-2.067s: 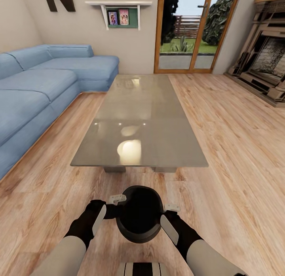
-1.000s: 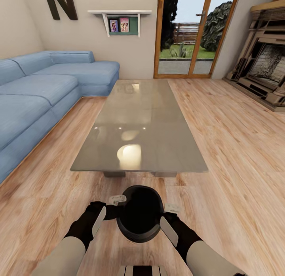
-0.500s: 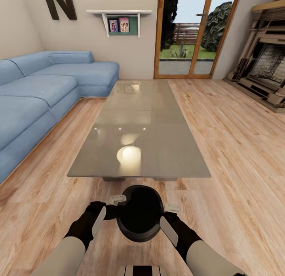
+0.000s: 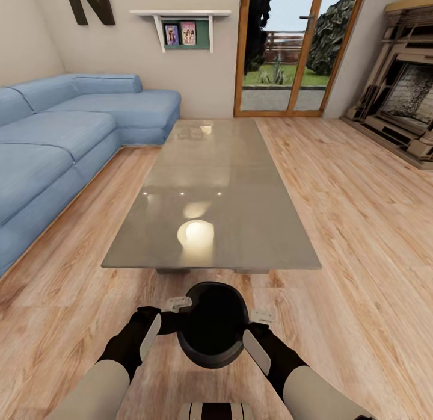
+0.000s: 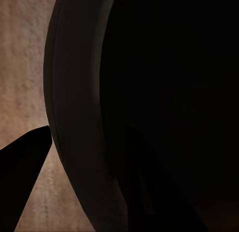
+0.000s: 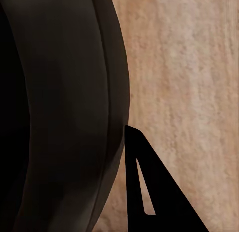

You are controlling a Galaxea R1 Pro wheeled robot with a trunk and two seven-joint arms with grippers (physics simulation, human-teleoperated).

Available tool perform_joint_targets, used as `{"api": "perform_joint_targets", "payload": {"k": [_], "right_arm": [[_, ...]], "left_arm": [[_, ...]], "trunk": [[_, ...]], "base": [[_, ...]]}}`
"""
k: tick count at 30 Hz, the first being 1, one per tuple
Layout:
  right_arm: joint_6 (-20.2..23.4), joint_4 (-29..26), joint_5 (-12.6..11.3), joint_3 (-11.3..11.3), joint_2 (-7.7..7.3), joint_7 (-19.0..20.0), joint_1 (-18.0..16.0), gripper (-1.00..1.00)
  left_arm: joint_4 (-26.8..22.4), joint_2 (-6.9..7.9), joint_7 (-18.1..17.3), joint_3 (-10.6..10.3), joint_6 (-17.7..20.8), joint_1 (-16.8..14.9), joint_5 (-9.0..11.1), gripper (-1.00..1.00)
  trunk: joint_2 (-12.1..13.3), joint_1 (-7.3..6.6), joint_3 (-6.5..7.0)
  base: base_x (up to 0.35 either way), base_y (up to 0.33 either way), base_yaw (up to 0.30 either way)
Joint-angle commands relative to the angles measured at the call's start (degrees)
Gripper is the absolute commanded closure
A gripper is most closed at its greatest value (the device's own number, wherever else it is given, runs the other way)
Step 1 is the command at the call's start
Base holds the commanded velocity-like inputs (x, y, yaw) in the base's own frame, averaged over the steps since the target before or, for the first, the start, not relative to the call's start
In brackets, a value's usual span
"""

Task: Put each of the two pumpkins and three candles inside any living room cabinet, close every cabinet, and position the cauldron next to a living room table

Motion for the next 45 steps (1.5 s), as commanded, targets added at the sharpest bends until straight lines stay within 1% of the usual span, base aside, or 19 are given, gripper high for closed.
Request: {"api": "perform_joint_targets", "payload": {"k": [1, 2, 10, 11, 14, 15, 25, 32, 38, 45], "right_arm": [[-0.24, -1.20, 0.16, -1.55, 0.00, 3.74, -0.08, 1.00], [-0.24, -1.20, 0.16, -1.55, 0.00, 3.75, -0.08, 1.00], [-0.24, -1.20, 0.16, -1.55, 0.00, 3.70, -0.08, 1.00], [-0.24, -1.20, 0.16, -1.57, 0.00, 3.70, -0.08, -1.00], [-0.24, -1.20, 0.16, -1.56, 0.00, 3.70, -0.08, -1.00], [-0.24, -1.20, 0.16, -1.56, 0.00, 3.70, -0.08, -1.00], [-0.16, -1.20, 0.09, -1.59, 0.00, 3.74, -0.08, -1.00], [-0.16, -1.20, 0.08, -1.61, 0.00, 3.72, -0.08, -1.00], [-0.08, -1.20, 0.09, -1.60, 0.00, 3.70, -0.08, -1.00], [-0.08, -1.20, 0.08, -1.59, 0.00, 3.70, -0.08, -1.00]], "left_arm": [[-0.03, 0.06, -0.07, 1.18, 0.60, 0.01, 2.12, 1.00], [-0.03, 0.06, -0.03, 1.14, 0.66, 0.01, 2.12, 1.00], [-0.03, 0.06, 0.00, 1.10, 0.58, 0.01, 2.12, 1.00], [-0.03, 0.06, 0.00, 1.10, 0.55, 0.01, 2.12, 1.00], [-0.03, 0.06, -0.07, 1.13, 0.49, 0.01, 2.12, 1.00], [-0.03, 0.06, -0.07, 1.16, 0.48, 0.01, 2.12, -1.00], [-0.03, 0.06, -0.07, 1.19, 0.74, 0.01, 2.12, -1.00], [-0.03, -0.09, 0.31, 1.43, 1.50, 0.01, 2.05, -1.00], [-0.03, -0.12, 0.35, 1.46, 1.77, 0.01, 2.04, -1.00], [-0.03, -0.20, 0.48, 1.01, 1.67, 0.01, 1.80, -1.00]], "trunk": [[-0.04, 0.01, -0.27], [-0.05, 0.03, -0.49], [-0.05, 0.03, -0.49], [-0.05, 0.03, -0.49], [-0.05, 0.03, -0.49], [-0.05, 0.03, -0.49], [-0.05, 0.03, -0.49], [0.04, -0.15, 1.06], [0.12, -0.30, 2.39], [0.22, -0.48, 3.94]], "base": [[0.000, 0.000, 0.000], [0.000, 0.000, 0.000], [0.000, 0.000, 0.000], [0.000, 0.000, 0.000], [0.000, 0.000, 0.000], [0.000, 0.000, 0.000], [0.000, 0.000, 0.000], [0.000, 0.000, 0.000], [-0.126, 0.000, 0.000], [-0.010, 0.000, 0.000]]}}
